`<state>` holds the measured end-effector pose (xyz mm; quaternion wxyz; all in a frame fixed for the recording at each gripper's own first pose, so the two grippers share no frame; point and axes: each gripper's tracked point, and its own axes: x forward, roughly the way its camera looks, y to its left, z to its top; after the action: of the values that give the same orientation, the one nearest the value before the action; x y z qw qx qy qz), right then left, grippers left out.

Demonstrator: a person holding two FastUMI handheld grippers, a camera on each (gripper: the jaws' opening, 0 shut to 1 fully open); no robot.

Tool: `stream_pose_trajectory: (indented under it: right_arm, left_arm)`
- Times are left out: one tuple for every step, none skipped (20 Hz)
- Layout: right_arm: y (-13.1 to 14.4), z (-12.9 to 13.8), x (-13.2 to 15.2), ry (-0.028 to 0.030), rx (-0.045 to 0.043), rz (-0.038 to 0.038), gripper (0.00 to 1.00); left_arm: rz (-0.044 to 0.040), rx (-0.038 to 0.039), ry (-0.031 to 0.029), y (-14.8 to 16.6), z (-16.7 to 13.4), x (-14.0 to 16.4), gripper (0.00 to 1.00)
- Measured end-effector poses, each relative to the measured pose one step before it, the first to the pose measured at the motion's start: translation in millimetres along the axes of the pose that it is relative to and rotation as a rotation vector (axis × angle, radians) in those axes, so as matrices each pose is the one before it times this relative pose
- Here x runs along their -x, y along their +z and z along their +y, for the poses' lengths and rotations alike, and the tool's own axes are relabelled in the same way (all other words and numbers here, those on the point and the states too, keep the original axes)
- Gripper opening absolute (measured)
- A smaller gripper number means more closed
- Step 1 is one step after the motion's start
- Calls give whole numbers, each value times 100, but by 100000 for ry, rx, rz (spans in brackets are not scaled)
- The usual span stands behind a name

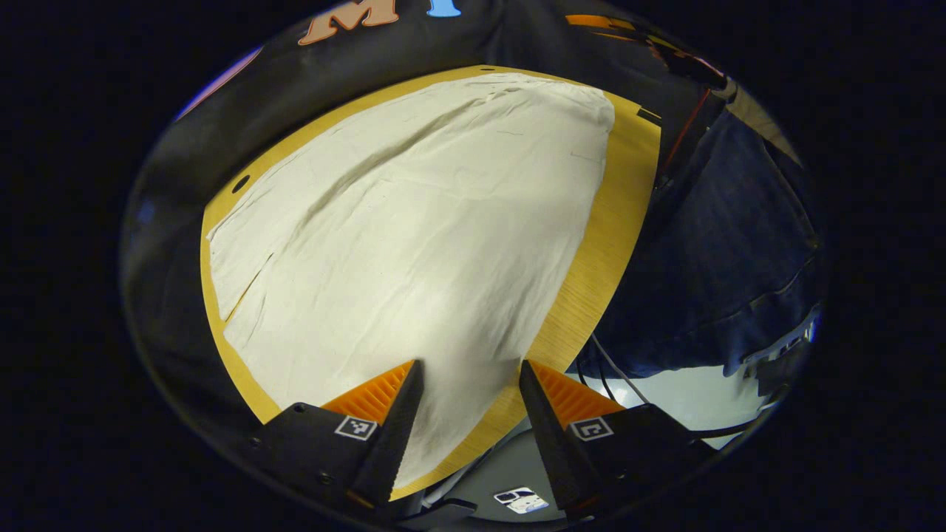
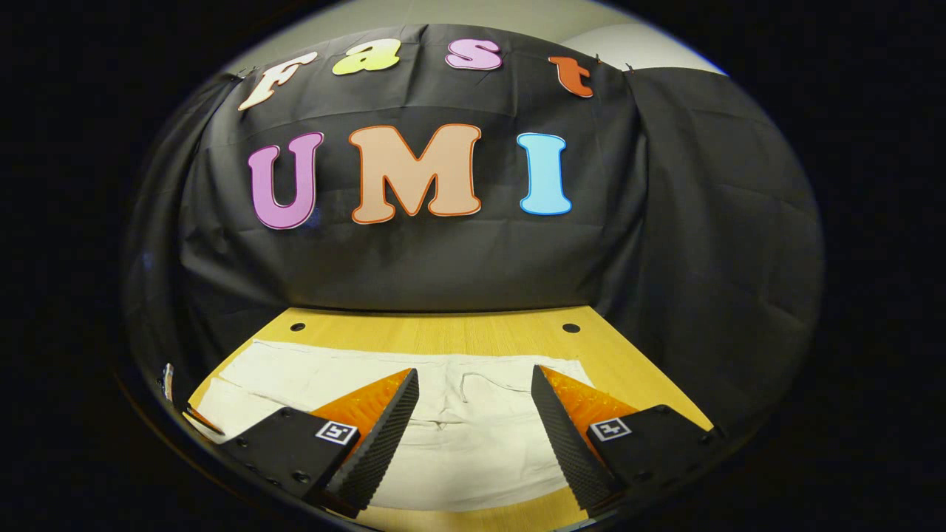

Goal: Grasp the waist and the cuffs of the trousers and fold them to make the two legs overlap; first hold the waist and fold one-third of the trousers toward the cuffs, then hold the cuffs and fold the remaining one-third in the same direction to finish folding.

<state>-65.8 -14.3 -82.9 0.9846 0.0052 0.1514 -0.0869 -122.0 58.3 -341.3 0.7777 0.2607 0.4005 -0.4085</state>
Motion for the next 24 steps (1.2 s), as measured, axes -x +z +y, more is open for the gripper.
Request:
stream_pose_trajectory:
  right_arm:
    - [6, -131, -175, -85, 242, 169, 98]
    - [-187, -119, 33, 94, 191, 327, 98]
    - [-133, -91, -93, 81, 210, 436, 98]
    - [-182, -96, -168, 180, 151, 432, 98]
    - [-133, -4, -241, 442, -16, 474, 98]
    - [-312, 36, -162, 578, -101, 600, 98]
    - [-140, 67, -211, 749, -90, 629, 98]
    - [-92, 84, -166, 717, 94, 381, 98]
    - [-271, 102, -25, 726, 263, 339, 98]
    - [-282, 51, -125, 996, 483, 571, 98]
    - [-92, 53, -129, 1121, 532, 490, 98]
    - [-211, 104, -104, 1715, 665, 908, 98]
    - [-165, 23, -85, 1321, 985, 685, 98]
    - [-135, -29, -36, 1208, 1507, 723, 98]
    - [-349, -163, 60, 1150, 1572, 951, 98]
    - [-540, -300, 81, 1367, 1614, 1451, 98]
    - [-418, -216, 17, 1223, 1416, 1235, 98]
    - [-569, -259, 26, 1400, 1550, 1581, 98]
    - [-602, -292, 15, 1799, 1719, 1980, 98]
    - [-728, -275, -27, 1499, 2099, 1829, 98]
    - [-794, -306, -83, 1493, 2508, 2031, 98]
    - [-960, -368, -50, 1321, 2333, 1919, 98]
    - [-1078, -371, -115, 1765, 2491, 2640, 98]
    - [-1276, -335, -106, 2042, 2476, 2880, 98]
  left_arm:
    - [831, -33, -760, -75, -1, 79, 77]
    - [214, -502, -698, 157, -76, -90, 77]
    - [1368, -845, -557, -63, 5, -5, 76]
    - [497, -903, -551, -17, 68, -36, 76]
    - [1483, -876, -574, -49, 21, -5, 76]
    - [685, -1134, -609, 61, 30, 16, 76]
    - [1344, -1207, -525, 40, -51, -181, 76]
    - [1138, -976, -306, -111, 189, 113, 75]
    - [1340, -499, -413, 15, 176, 84, 72]
    - [1387, -282, -112, -12, 54, -75, 68]
    - [1283, -787, -143, 85, 211, 60, 62]
    - [906, -731, -90, 5, 343, -6, 55]
    - [1253, -576, -133, 11, 272, -4, 39]
    - [1364, -415, -114, 51, 289, 80, 31]
    - [1015, -309, 143, 110, 231, -234, 20]
    - [601, -523, 158, 13, 249, 141, 14]
    - [622, -548, -483, 153, 52, -89, 3]
    - [748, -385, -630, -76, -13, -90, 1]
    - [658, -961, -876, 92, 35, -45, 0]
    - [1189, -335, -836, -86, -41, 3, 0]
    - [824, 227, -740, 65, 52, 6, 0]
    - [1159, 377, -648, -105, -20, -43, 0]
    - [490, 146, -554, 32, -15, 17, 0]
    - [578, 105, -382, -55, 13, -3, 0]
